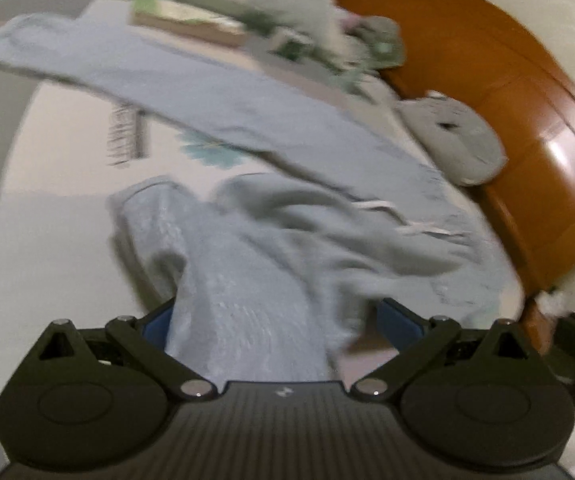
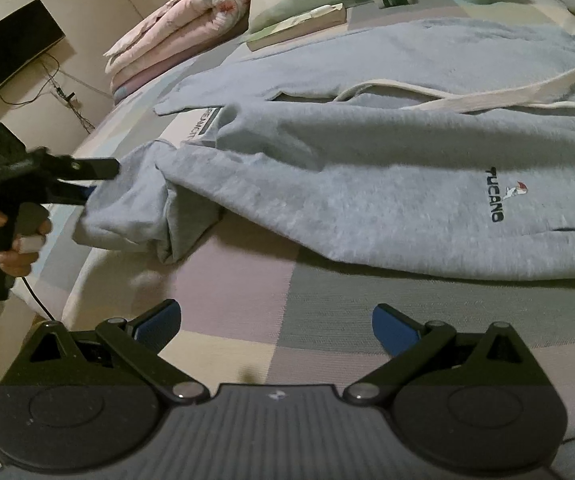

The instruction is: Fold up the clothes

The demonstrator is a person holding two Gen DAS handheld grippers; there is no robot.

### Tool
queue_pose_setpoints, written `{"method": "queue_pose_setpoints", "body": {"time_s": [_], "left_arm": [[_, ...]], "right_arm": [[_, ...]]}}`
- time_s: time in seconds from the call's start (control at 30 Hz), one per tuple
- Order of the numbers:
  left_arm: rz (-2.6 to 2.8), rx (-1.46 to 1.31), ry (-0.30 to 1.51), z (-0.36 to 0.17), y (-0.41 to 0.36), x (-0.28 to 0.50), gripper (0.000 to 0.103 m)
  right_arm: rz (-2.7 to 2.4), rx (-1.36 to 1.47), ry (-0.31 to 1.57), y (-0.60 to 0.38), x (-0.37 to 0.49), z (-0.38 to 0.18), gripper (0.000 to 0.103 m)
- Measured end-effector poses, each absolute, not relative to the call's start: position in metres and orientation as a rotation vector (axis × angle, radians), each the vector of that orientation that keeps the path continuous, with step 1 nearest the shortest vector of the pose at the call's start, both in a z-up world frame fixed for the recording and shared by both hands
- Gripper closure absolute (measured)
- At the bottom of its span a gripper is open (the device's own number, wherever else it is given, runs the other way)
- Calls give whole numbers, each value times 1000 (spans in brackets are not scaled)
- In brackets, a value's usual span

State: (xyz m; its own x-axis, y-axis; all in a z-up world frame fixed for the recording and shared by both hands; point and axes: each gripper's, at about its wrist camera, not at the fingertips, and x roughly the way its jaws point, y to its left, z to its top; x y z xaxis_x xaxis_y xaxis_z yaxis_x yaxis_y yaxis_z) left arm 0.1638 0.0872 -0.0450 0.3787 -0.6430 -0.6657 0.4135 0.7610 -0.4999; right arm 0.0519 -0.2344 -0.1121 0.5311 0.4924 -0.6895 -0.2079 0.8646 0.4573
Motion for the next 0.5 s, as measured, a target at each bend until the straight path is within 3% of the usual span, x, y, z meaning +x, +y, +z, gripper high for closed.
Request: {"method": "queue_pose_setpoints", "body": {"time_s": [0.33, 0.5], "left_arm": [[-878, -203, 941, -26, -5, 167, 3], [-838, -109, 827, 0, -7, 152, 3]], "right_arm": [[411, 374, 904, -248, 45, -110, 0], [389, 399, 886, -260, 40, -109, 0]]}}
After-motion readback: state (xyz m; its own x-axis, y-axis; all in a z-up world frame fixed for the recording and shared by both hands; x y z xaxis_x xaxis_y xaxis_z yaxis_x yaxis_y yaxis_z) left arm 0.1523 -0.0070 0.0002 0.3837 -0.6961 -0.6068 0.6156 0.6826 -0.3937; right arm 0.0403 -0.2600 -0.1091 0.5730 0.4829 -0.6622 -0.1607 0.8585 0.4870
